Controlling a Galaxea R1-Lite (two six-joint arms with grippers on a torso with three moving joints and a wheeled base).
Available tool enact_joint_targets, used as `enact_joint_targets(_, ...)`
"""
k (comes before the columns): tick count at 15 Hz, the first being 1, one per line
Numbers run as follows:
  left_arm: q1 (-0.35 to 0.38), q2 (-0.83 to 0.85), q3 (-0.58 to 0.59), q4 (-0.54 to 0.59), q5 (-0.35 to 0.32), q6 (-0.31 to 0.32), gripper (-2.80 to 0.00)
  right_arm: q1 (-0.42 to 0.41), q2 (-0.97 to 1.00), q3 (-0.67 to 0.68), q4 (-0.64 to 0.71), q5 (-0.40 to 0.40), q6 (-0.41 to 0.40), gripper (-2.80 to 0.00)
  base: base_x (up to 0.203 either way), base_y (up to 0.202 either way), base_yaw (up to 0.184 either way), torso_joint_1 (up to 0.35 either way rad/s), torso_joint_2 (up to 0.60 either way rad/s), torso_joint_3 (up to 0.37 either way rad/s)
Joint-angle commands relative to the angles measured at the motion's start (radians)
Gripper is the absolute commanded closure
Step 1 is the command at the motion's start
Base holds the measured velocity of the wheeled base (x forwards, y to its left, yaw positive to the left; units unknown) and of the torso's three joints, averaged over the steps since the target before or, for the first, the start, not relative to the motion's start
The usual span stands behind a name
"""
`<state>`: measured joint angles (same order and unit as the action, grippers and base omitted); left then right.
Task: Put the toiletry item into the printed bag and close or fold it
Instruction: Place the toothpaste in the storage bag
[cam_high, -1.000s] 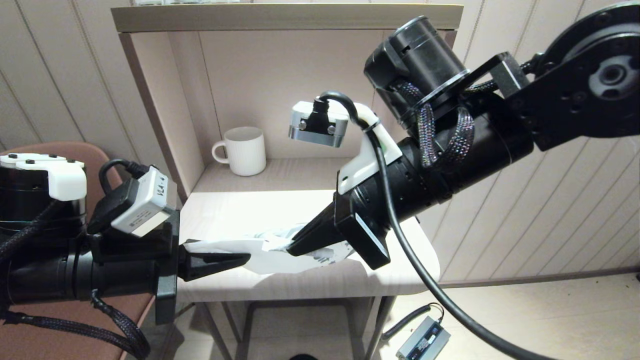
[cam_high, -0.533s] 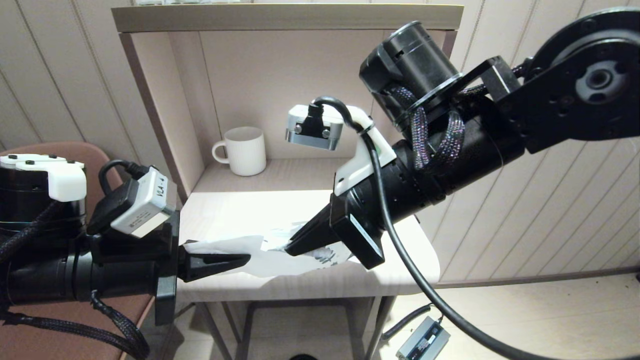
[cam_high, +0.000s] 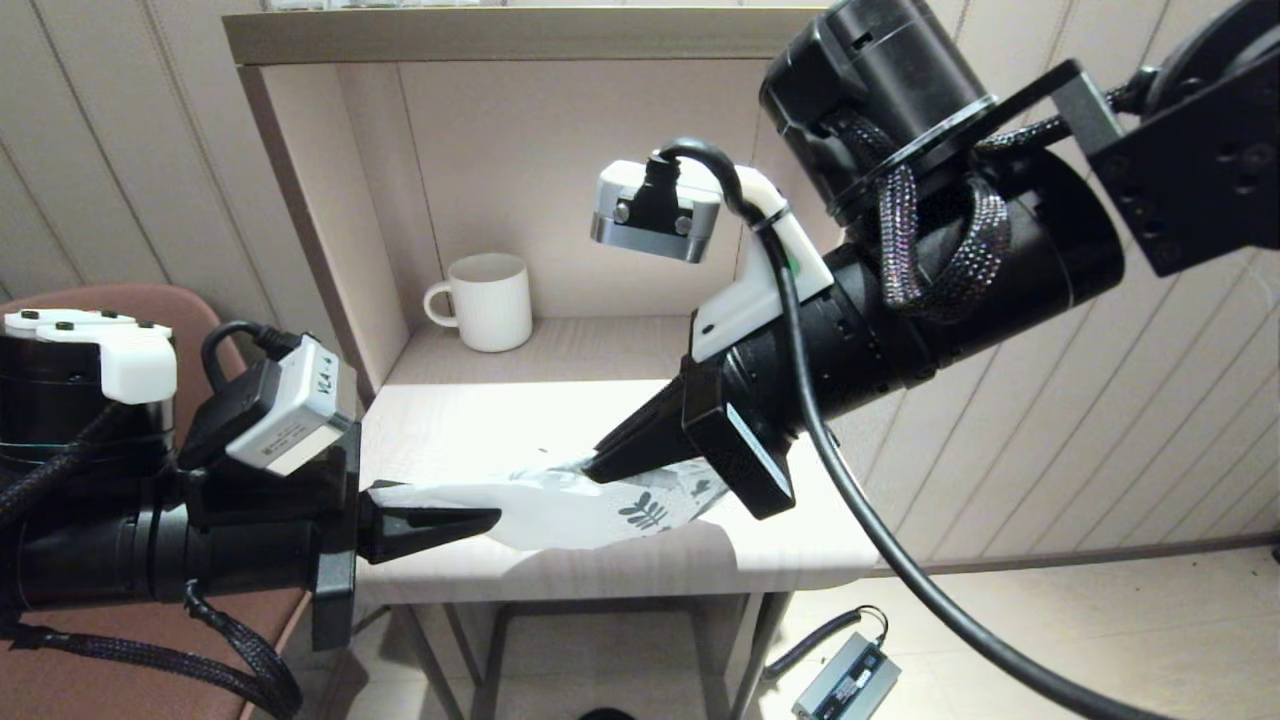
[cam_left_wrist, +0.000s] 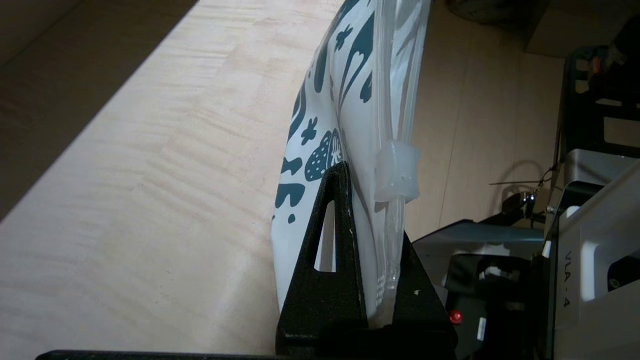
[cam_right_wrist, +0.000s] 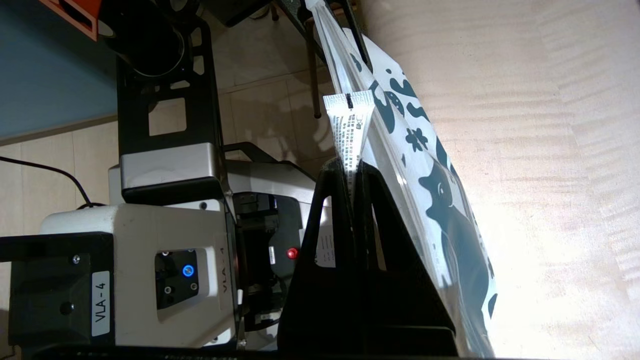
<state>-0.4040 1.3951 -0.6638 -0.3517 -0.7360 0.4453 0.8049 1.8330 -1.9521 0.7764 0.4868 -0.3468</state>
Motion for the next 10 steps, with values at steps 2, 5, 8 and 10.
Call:
enact_joint_targets(2,-0.002,-0.01,0.0,-0.003,0.007,0.003,0.0,0.004,0.017,0.001,0.005,0.003,-0.003,0.0,0.0,0.0,0.0,0.0,0.0,0.0)
enact_joint_targets(5,-0.014,-0.011,0.007,-0.003,0.013,0.003,0.0,0.005,0.037,-0.001,0.001,0.003,-0.004,0.0,0.0,0.0,0.0,0.0,0.0,0.0)
enact_joint_targets(8,-0.022,-0.016,0.009,-0.003,0.013,0.003,0.0,-0.001,0.051,-0.001,-0.009,0.003,-0.004,0.0,0.0,0.0,0.0,0.0,0.0,0.0)
enact_joint_targets(10,-0.022,-0.016,0.009,-0.003,0.013,0.003,0.0,-0.004,0.054,-0.001,-0.008,0.003,-0.004,0.0,0.0,0.0,0.0,0.0,0.0,0.0)
